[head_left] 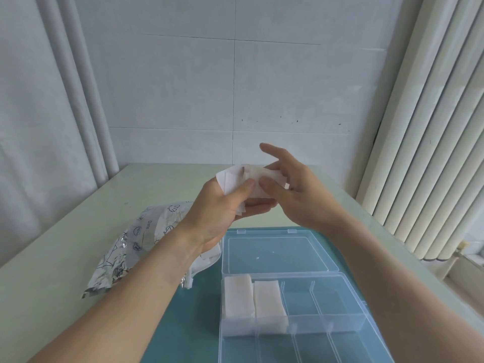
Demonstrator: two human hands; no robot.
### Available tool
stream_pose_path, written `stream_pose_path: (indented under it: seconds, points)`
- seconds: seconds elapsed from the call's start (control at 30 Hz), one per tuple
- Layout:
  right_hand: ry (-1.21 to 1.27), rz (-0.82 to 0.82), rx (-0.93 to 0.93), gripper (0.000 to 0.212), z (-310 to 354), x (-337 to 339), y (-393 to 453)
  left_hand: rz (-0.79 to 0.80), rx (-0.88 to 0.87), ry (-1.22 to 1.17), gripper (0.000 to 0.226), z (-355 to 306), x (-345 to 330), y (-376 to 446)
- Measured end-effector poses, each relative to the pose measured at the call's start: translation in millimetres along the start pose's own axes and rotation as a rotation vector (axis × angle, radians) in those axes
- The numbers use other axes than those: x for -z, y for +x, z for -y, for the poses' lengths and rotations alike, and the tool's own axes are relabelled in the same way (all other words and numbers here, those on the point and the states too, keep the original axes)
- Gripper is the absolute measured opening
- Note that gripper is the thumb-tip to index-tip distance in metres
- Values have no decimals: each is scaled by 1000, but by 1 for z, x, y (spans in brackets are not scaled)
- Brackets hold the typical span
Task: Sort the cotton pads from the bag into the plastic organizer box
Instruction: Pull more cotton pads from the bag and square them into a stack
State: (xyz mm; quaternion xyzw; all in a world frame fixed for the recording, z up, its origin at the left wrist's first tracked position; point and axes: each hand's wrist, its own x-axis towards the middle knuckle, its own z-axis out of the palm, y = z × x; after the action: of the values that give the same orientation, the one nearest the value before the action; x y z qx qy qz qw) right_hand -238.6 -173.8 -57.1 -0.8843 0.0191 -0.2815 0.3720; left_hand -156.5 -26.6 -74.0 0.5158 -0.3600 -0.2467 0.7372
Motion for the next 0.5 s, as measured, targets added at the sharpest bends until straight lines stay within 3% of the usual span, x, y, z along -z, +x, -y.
stream_pose_path:
  seconds: [0.2, 0.27, 0.4, 0.5]
  points:
    - [-161, -78, -43, 34, -2, 1, 3, -66, 77, -84, 27, 1, -1, 2]
    - [13, -144, -130, 31, 0, 5, 4, -151, 123, -86, 35, 3, -1, 3]
    - [727, -121, -365, 11, 18, 15, 1, -254, 137, -282, 46, 7, -5, 6]
    - [789, -10, -473, 14, 26, 9, -3, -292, 85, -394, 56, 10, -11, 9]
